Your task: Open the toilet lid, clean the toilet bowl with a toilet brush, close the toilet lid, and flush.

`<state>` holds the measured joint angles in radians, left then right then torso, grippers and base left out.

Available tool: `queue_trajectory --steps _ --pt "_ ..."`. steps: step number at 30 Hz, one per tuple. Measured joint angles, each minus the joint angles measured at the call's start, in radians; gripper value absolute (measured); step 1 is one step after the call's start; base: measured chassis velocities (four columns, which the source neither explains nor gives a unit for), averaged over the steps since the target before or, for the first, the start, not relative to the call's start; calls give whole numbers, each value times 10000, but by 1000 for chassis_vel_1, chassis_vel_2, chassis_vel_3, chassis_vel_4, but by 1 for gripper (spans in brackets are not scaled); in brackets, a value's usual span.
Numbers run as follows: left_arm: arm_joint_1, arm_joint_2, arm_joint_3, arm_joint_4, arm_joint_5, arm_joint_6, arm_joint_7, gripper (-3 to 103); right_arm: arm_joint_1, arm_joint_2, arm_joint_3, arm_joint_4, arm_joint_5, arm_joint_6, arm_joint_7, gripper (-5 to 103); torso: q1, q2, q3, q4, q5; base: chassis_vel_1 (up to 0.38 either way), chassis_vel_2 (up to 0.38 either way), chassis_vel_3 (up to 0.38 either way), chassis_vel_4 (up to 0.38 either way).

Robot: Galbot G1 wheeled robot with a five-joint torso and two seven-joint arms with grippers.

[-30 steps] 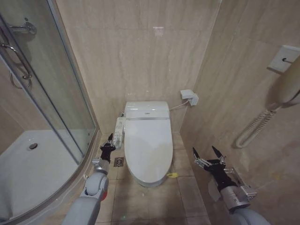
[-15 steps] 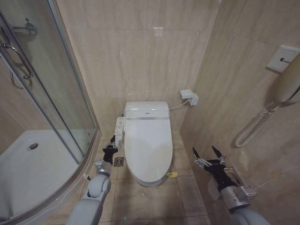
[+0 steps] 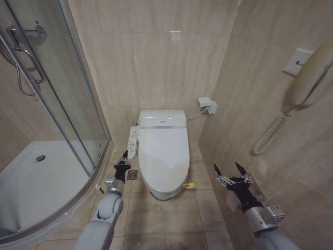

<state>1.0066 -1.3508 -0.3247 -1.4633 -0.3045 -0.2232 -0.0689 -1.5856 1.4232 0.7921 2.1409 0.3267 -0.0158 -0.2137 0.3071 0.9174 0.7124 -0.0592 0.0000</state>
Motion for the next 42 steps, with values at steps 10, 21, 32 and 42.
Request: queue_trajectory --steps 10,21,32,42 --pt "5 -46 -2 6 -3 -2 -5 0 6 0 0 0 0 0 0 100 17 -6 5 2 -1 -12 9 19 -12" --pt "0 -48 -8 18 -5 -11 -35 0 1 0 0 0 0 0 0 100 3 -3 3 0 0 124 -129 -132 136" --pt "81 63 -13 -38 36 -13 -6 0 3 0 0 0 0 0 0 100 13 -5 4 1 -1 58 -62 -77 50" --pt "735 269 -209 -825 -7 123 -162 0 3 0 0 0 0 0 0 100 7 -5 3 0 -1 -23 26 33 -22"
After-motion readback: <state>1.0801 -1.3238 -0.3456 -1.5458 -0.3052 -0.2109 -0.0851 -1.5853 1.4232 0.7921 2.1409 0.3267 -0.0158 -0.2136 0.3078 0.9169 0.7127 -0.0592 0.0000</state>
